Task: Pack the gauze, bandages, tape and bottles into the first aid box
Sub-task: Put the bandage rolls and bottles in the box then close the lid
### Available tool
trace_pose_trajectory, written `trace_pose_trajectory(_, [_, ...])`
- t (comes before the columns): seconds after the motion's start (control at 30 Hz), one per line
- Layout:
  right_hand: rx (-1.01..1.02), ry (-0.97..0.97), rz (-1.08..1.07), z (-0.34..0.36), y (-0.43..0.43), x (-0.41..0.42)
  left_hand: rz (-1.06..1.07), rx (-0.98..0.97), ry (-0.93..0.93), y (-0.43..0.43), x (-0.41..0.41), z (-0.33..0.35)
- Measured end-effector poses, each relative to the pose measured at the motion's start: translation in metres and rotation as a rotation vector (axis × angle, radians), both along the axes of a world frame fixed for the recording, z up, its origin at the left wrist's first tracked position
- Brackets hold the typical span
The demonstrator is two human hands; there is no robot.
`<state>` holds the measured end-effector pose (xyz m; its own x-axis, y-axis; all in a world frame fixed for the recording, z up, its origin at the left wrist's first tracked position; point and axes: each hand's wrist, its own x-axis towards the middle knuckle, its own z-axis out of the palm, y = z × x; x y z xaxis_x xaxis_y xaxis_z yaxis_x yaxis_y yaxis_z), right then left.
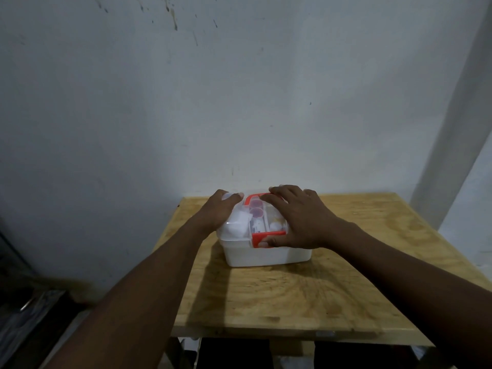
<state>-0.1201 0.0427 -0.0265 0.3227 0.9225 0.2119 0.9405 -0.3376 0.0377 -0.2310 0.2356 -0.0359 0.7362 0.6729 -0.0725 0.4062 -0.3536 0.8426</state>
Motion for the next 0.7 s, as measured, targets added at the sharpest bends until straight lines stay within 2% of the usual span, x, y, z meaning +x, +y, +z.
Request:
trace_pose_trajectory(0.2, [0.011,0.018,0.001,-0.003,0.002,0.003,-0.008,0.002,-0.006,-0.001,0.0,0.001])
trace_pose_trajectory(0.27, [0.071,0.079,0.006,0.0,0.0,0.003,-0.003,-0.033,-0.046,0.001,0.0,-0.002])
trace_pose_trajectory(0.33, [0.245,0.295,-0.022,0.006,-0.002,0.0,-0.017,-0.201,-0.141,0.0,-0.004,-0.005])
trace_pose_trajectory(0.4, [0.505,0.568,-0.074,0.006,-0.003,-0.001,-0.001,-0.477,-0.251,-0.001,-0.006,-0.012])
trace_pose_trajectory(0.5, [0.729,0.917,-0.267,-0.007,-0.004,0.009,0.035,-0.743,-0.376,-0.012,-0.014,-0.016])
trace_pose_trajectory(0.6, [0.907,1.495,-0.372,-0.02,-0.009,0.014,0.031,-0.856,-0.507,-0.024,-0.021,-0.027])
trace_pose_trajectory(0.67, [0.962,1.732,-0.36,-0.03,-0.011,0.012,0.03,-0.847,-0.552,-0.033,-0.024,-0.036])
trace_pose_trajectory(0.7, [0.941,1.763,-0.352,-0.036,-0.009,0.012,0.024,-0.841,-0.557,-0.035,-0.025,-0.04])
